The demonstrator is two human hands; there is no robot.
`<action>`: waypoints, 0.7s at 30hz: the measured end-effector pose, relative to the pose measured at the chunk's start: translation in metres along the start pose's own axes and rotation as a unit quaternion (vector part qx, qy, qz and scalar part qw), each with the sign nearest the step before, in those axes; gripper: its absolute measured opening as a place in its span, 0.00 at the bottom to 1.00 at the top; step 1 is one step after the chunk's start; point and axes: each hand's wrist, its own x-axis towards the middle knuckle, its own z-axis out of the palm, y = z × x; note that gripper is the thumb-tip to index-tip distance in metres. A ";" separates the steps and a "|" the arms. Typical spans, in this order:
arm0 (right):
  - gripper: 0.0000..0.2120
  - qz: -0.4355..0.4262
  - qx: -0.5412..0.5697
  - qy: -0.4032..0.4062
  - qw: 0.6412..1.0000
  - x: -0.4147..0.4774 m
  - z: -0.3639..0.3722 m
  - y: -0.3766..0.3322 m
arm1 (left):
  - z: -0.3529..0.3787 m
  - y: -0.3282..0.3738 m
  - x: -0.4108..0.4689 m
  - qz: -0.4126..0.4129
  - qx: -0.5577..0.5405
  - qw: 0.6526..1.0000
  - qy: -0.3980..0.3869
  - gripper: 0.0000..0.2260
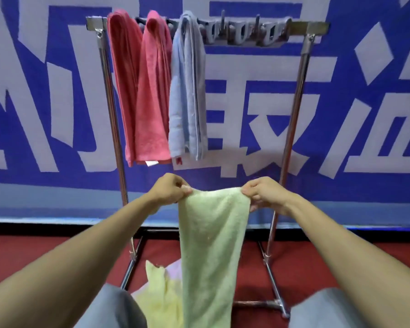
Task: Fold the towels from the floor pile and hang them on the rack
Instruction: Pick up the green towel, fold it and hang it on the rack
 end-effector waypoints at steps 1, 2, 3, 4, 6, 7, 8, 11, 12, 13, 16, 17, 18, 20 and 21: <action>0.08 0.016 0.027 -0.007 0.999 0.002 0.005 0.014 | 0.010 -0.007 -0.002 -0.021 -0.040 0.999 -0.002 0.07; 0.07 0.032 0.057 -0.010 0.998 0.004 0.009 0.027 | 0.020 -0.014 -0.005 -0.047 -0.090 0.995 -0.004 0.07; 0.06 0.050 0.086 -0.010 0.995 0.004 0.014 0.038 | 0.030 -0.019 -0.009 -0.070 -0.138 0.988 -0.011 0.07; 0.06 0.068 0.118 -0.007 0.991 0.006 0.018 0.050 | 0.039 -0.024 -0.014 -0.088 -0.176 0.980 -0.013 0.07; 0.08 0.107 0.192 0.006 0.975 0.009 0.025 0.069 | 0.056 -0.032 -0.025 -0.125 -0.225 0.966 -0.005 0.07; 0.09 0.128 0.227 0.013 0.965 0.011 0.029 0.074 | 0.064 -0.035 -0.031 -0.146 -0.262 0.954 0.000 0.06; 0.09 0.143 0.258 0.021 0.955 0.013 0.033 0.077 | 0.071 -0.035 -0.036 -0.181 -0.321 0.929 -0.001 0.07; 0.10 0.124 0.325 0.035 0.937 0.019 0.040 0.074 | 0.083 -0.023 -0.042 -0.230 -0.451 0.862 -0.019 0.14; 0.11 0.110 0.335 0.035 0.935 0.020 0.043 0.072 | 0.084 -0.020 -0.041 -0.217 -0.459 0.862 -0.011 0.11; 0.12 0.099 0.334 0.034 0.937 0.020 0.046 0.070 | 0.084 -0.017 -0.041 -0.197 -0.458 0.867 -0.001 0.06; 0.10 0.083 0.304 0.028 0.948 0.011 0.060 0.067 | 0.083 -0.018 -0.047 -0.162 -0.450 0.878 0.032 0.10; 0.08 0.080 0.296 0.024 0.952 0.008 0.065 0.067 | 0.083 -0.021 -0.049 -0.165 -0.453 0.876 0.034 0.10; 0.07 0.079 0.290 0.021 0.953 0.004 0.071 0.066 | 0.084 -0.021 -0.052 -0.168 -0.456 0.873 0.035 0.10; 0.08 0.077 0.287 0.026 0.954 0.000 0.079 0.066 | 0.085 -0.021 -0.056 -0.174 -0.462 0.868 0.047 0.09; 0.09 0.078 0.288 0.036 0.954 -0.002 0.082 0.067 | 0.085 -0.022 -0.057 -0.174 -0.461 0.868 0.056 0.09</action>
